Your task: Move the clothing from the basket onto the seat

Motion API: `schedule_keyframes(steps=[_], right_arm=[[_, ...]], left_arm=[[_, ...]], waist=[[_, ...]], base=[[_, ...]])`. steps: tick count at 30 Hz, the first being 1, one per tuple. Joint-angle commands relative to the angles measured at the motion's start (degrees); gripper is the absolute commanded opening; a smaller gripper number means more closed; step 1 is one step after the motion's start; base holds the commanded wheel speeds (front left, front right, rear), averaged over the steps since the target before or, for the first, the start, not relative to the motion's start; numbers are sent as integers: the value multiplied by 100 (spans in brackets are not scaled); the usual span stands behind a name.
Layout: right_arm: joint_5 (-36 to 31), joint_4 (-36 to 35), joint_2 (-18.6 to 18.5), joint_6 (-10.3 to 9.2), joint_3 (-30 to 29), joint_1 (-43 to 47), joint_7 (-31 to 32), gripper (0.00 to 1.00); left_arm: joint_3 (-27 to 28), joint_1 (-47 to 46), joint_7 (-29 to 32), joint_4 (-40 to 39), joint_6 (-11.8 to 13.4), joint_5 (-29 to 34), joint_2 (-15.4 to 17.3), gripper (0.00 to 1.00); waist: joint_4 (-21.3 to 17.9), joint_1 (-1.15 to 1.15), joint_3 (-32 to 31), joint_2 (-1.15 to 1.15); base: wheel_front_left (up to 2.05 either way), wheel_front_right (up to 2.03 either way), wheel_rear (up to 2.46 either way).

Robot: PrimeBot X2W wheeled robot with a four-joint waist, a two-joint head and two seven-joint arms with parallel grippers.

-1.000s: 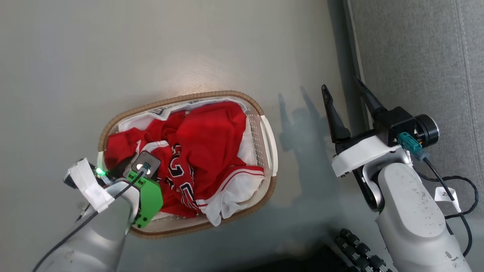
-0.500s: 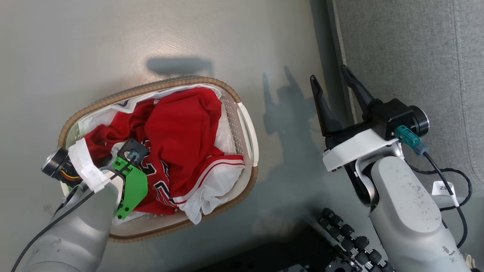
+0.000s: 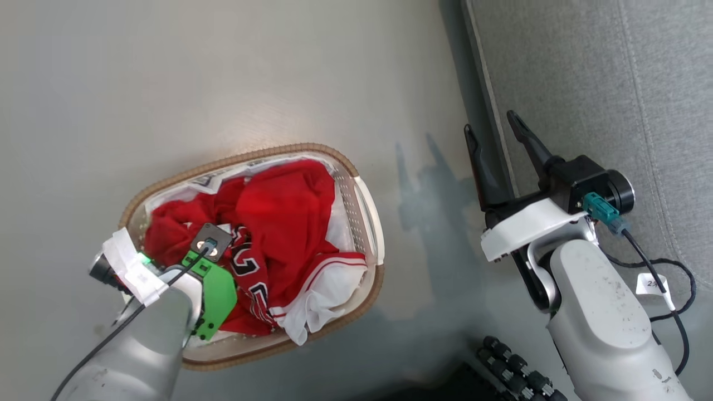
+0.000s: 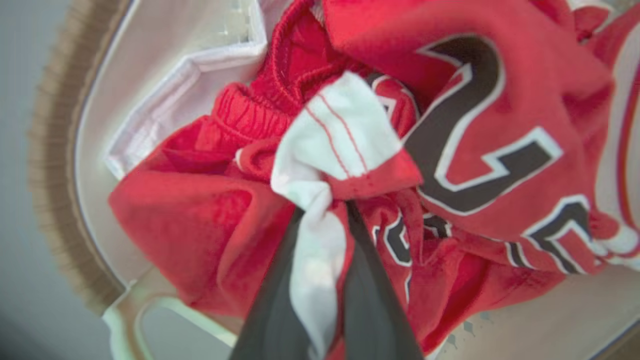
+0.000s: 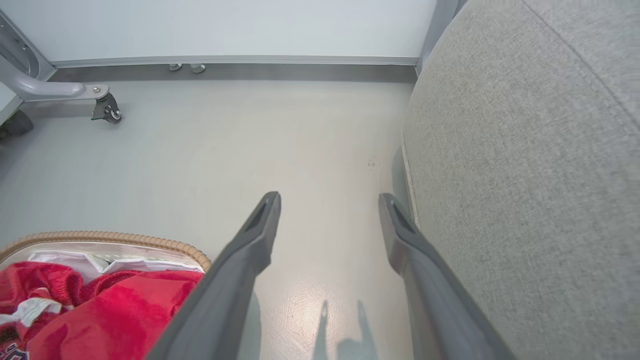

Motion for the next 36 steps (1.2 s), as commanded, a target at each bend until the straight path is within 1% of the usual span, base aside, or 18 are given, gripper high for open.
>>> schedule_keyframes(steps=[1, 7, 11, 15, 24, 31, 36], right_arm=[[-43, 58, -18, -6, -26, 119, -25, 100], [-52, 214, -22, -6, -18, 305, -25, 100], [-8, 316, -22, -6, 12, 462, -25, 100], [-27, 423, -21, -6, 49, 663, -23, 100], [-55, 628, -23, -6, 87, 1140, -20, 100], [-8, 682, -35, -6, 109, 1482, -20, 100], [15, 661, -87, -6, 131, 1698, -20, 100]], left_arm=[[35, 119, -141, -3, -39, -111, -46, 0], [96, 313, -680, -3, -130, -315, -125, 0], [145, 471, -918, -9, -166, -489, -212, 0], [257, 611, -1003, -198, -104, -654, -352, 0], [562, 987, -1005, -1610, 41, -946, -536, 0], [752, 1120, -1002, -2713, 126, -1100, -585, 0], [754, 1209, -999, -3487, 178, -1224, -604, 0]], waist=[[223, 0, -522, 0], [463, 0, -1211, 0], [598, 0, -1645, 0], [720, 0, -2033, 0], [930, 0, -2805, 0], [1024, 0, -3293, 0], [1093, 0, -3570, 0]], base=[[0, 0, 0], [0, 0, 0], [0, 0, 0], [0, 0, 0], [0, 0, 0], [0, 0, 0], [0, 0, 0]])
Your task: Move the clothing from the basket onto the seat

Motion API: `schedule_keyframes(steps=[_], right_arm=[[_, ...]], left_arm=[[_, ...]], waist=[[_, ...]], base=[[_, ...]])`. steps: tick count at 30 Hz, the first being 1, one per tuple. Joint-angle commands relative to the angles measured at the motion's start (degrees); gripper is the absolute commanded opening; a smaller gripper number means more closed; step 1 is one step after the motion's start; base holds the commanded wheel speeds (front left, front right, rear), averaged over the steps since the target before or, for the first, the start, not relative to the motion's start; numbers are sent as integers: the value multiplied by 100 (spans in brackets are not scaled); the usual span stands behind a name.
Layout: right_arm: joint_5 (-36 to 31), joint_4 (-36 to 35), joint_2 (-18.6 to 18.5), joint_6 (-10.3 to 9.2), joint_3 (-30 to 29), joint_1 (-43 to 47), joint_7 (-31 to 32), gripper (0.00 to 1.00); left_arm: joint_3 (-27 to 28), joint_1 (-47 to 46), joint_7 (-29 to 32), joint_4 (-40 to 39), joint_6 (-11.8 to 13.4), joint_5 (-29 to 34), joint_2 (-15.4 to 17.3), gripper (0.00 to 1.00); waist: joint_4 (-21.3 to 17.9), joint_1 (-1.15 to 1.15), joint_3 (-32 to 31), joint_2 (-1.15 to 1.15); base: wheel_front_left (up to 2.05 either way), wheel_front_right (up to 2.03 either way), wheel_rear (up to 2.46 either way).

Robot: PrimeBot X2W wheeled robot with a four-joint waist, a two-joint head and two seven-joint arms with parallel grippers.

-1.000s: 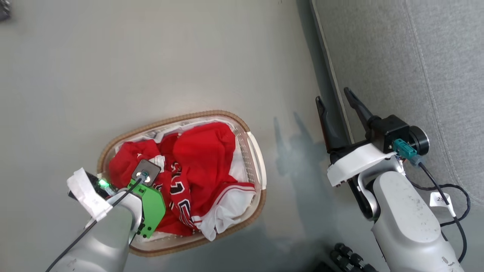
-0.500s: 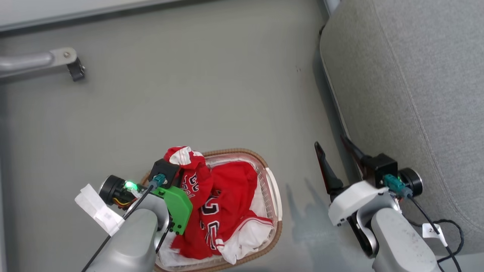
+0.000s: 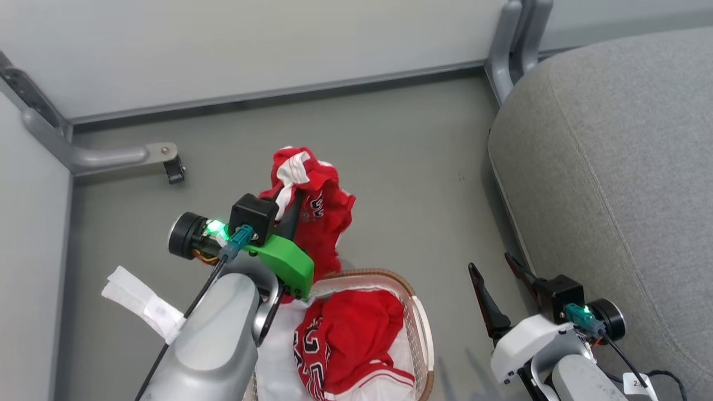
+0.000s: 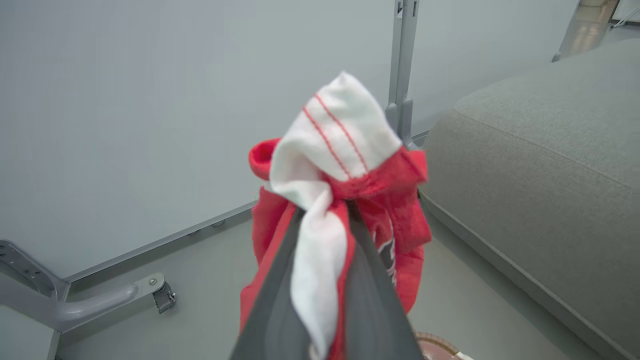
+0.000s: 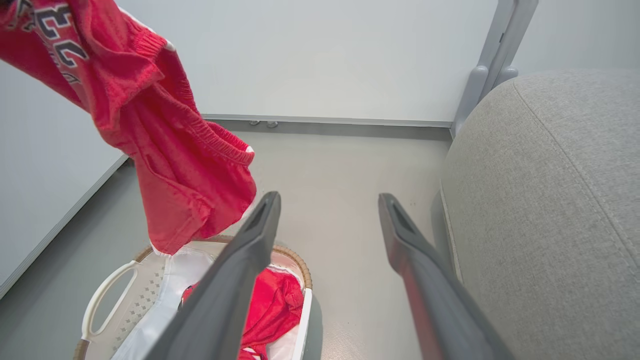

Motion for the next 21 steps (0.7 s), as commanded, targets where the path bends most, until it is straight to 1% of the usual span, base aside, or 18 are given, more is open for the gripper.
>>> schedule_keyframes(steps=[1, 6, 10, 17, 21], right_arm=[[22, -7, -43, -6, 3, 113, -13, 100], [-37, 8, -48, -6, 16, 311, -13, 100], [-39, 9, -42, -6, 42, 416, -13, 100], [-6, -91, -26, -6, 186, 354, -13, 100], [158, -395, 3, -6, 536, 171, -13, 100]], left_arm=[[-24, 75, -19, -192, 50, -77, 1, 0], [-172, -20, -18, -975, 253, -468, 3, 0], [-299, -197, -12, -1399, 405, -690, 3, 0], [-668, -402, -12, -1625, 574, -974, 1, 0], [-851, -463, -11, -1680, 659, -1083, 5, 0]], waist=[[152, 1, -299, 0], [206, 1, -531, 0], [221, 1, -604, 0], [226, 1, -628, 0], [230, 1, -588, 0]], base=[[0, 0, 0], [0, 0, 0], [0, 0, 0], [0, 0, 0], [0, 0, 0]])
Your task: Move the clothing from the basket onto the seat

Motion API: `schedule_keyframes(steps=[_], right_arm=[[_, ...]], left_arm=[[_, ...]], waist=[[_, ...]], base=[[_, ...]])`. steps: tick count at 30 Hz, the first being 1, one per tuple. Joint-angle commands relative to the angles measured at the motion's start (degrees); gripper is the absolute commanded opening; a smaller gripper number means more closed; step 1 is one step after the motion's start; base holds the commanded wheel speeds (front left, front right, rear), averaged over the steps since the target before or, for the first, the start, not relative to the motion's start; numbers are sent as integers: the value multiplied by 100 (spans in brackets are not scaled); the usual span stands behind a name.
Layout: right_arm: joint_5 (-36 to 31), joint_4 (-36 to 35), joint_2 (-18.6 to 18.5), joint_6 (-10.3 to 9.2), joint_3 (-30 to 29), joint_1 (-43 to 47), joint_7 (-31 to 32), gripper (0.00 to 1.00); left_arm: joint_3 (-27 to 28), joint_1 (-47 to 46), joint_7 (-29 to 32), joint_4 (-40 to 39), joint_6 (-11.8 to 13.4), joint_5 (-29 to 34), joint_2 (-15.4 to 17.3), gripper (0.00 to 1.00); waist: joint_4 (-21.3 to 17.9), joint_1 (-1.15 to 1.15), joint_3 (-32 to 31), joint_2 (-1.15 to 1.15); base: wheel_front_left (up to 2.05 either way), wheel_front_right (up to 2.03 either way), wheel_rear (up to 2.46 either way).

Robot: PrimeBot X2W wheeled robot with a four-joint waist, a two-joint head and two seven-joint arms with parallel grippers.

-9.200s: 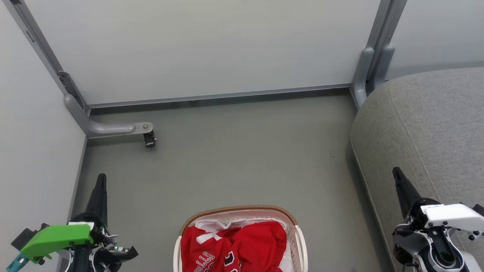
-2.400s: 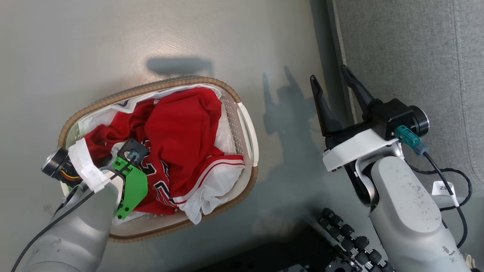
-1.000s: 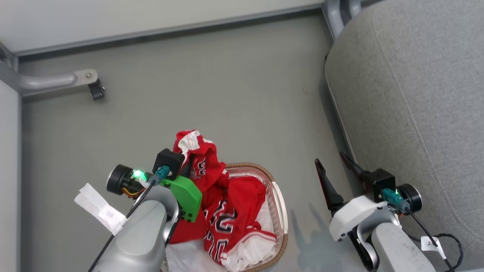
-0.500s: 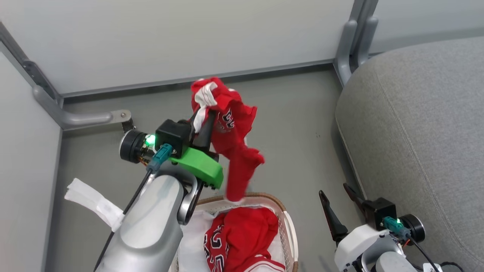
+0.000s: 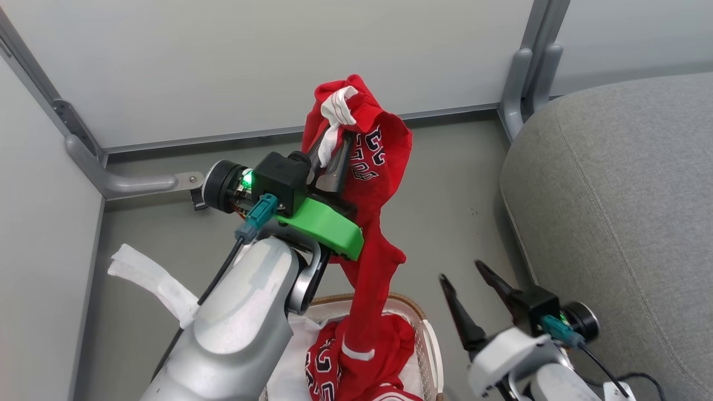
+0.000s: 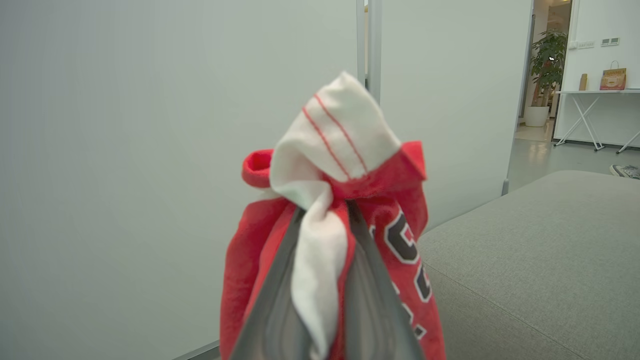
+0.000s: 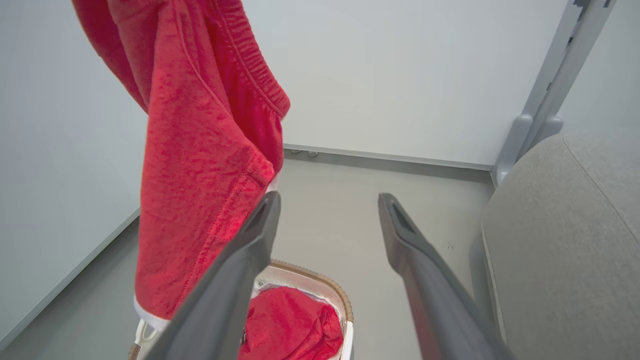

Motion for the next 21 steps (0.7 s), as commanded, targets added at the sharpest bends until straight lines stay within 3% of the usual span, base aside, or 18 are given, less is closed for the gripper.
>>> schedule_keyframes(steps=[1, 5, 10, 21], right_arm=[[61, -130, 3, -5, 172, -142, -13, 100], [128, -314, 13, -6, 762, -521, -13, 100], [85, 8, 15, -6, 1103, -1216, -13, 100], [48, 829, 21, -6, 1077, -2088, -13, 100]], left_arm=[[-35, -79, -3, -29, 44, -52, 14, 0], [-151, -106, -3, -80, 63, -150, 14, 0], [-372, -203, -3, -132, -13, -295, 13, 0], [-1027, -461, -3, -368, 46, -754, 13, 0]], waist=[[2, 1, 20, 0], [27, 1, 69, 0], [156, 1, 136, 0], [580, 1, 207, 0]], base=[[0, 0, 0], [0, 0, 0], [0, 0, 0], [0, 0, 0]])
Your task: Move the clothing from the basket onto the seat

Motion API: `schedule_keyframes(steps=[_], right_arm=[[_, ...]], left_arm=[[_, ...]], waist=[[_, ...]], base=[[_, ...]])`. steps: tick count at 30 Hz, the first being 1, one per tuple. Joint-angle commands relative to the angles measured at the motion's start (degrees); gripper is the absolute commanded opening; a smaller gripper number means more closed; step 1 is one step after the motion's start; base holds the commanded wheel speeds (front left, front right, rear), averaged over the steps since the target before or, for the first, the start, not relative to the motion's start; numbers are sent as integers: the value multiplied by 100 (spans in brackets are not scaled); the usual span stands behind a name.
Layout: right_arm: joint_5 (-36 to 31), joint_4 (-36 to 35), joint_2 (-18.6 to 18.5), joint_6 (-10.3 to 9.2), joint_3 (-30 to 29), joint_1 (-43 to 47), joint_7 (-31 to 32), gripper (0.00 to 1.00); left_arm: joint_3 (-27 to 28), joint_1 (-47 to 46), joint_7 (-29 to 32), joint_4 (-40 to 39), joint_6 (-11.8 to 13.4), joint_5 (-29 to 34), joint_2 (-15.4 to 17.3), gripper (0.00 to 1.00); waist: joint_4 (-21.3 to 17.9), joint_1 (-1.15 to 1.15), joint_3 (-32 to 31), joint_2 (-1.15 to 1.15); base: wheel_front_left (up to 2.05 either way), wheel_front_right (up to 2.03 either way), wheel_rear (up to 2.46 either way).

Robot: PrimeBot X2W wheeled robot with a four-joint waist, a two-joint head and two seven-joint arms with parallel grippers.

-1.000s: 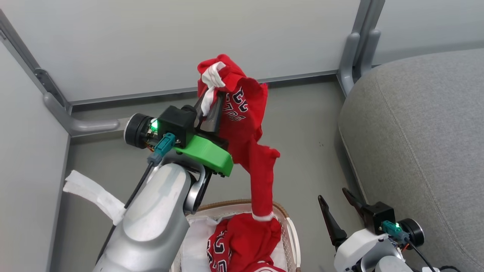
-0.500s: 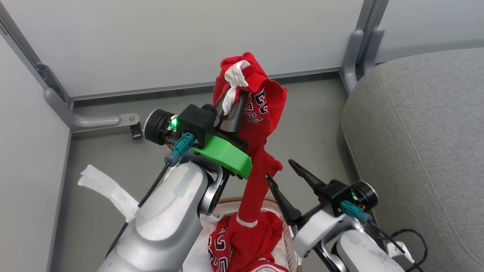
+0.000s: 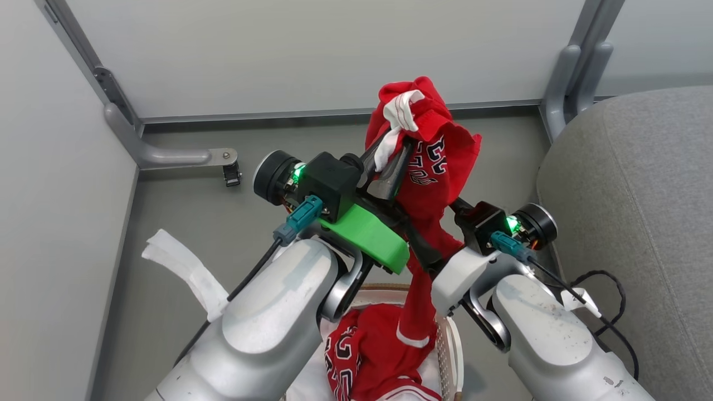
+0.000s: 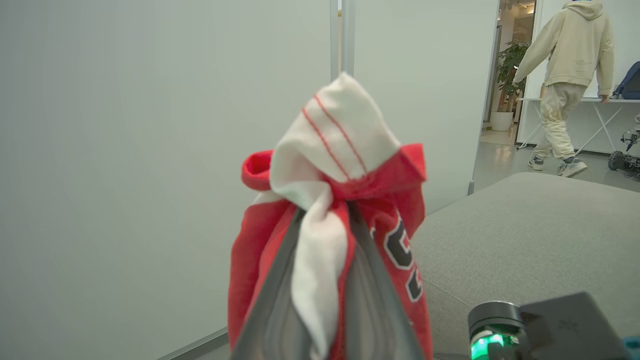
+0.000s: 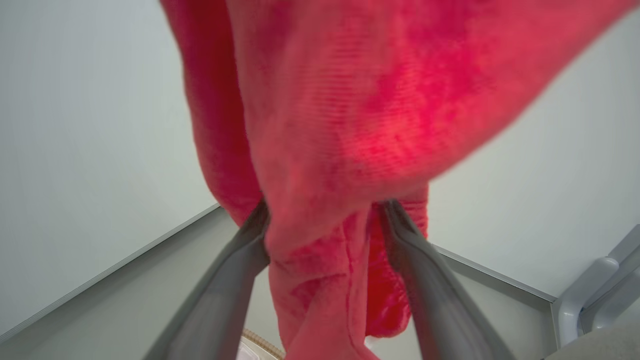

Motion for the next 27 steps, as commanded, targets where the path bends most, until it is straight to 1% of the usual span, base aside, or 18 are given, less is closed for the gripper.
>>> schedule_keyframes(steps=[1, 2, 3, 7, 13, 14, 16, 18, 22, 27], right_arm=[[82, 130, -21, -6, 49, -26, -12, 78], [124, 191, -21, -6, 89, -46, -12, 35], [229, 244, -19, -6, 133, -70, -12, 0], [451, 334, -31, -6, 1, -143, -12, 0], [519, 129, -23, -6, -78, -99, -12, 0], [526, 87, -29, -6, -118, -70, -12, 0], [497, -25, -25, -6, -224, -10, -12, 0], [473, -114, -24, -6, -319, 64, -12, 0], [469, -280, -23, -6, -580, 255, -12, 0], [513, -439, -21, -6, -711, 514, -12, 0]], left_arm=[[-49, -104, -3, -39, 55, -68, 11, 0], [-81, -111, -3, -51, 66, -86, 11, 0], [-116, -119, -3, -71, 69, -126, 11, 0], [-177, -165, -3, -115, 115, -201, 11, 0], [-104, -121, -2, -67, 158, -157, 11, 0], [-87, -101, -2, -44, 163, -135, 11, 8], [-64, -48, -1, -2, 122, -61, 8, 100], [-1, 42, -1, 44, 105, 41, 11, 100], [229, 249, -1, 259, 42, 303, 11, 100], [578, 602, 0, 502, -97, 611, 19, 100]], waist=[[85, 0, 23, 0], [99, 0, 27, 0], [114, 0, 33, 0], [141, 0, 63, 0], [75, 0, 129, 0], [52, 0, 137, 0], [-16, 0, 154, 0], [-116, 0, 168, 0], [-461, 0, 177, 0], [-1110, 0, 174, 0]], base=[[0, 0, 0], [0, 0, 0], [0, 0, 0], [0, 0, 0], [0, 0, 0], [0, 0, 0], [0, 0, 0], [0, 0, 0], [0, 0, 0], [0, 0, 0]])
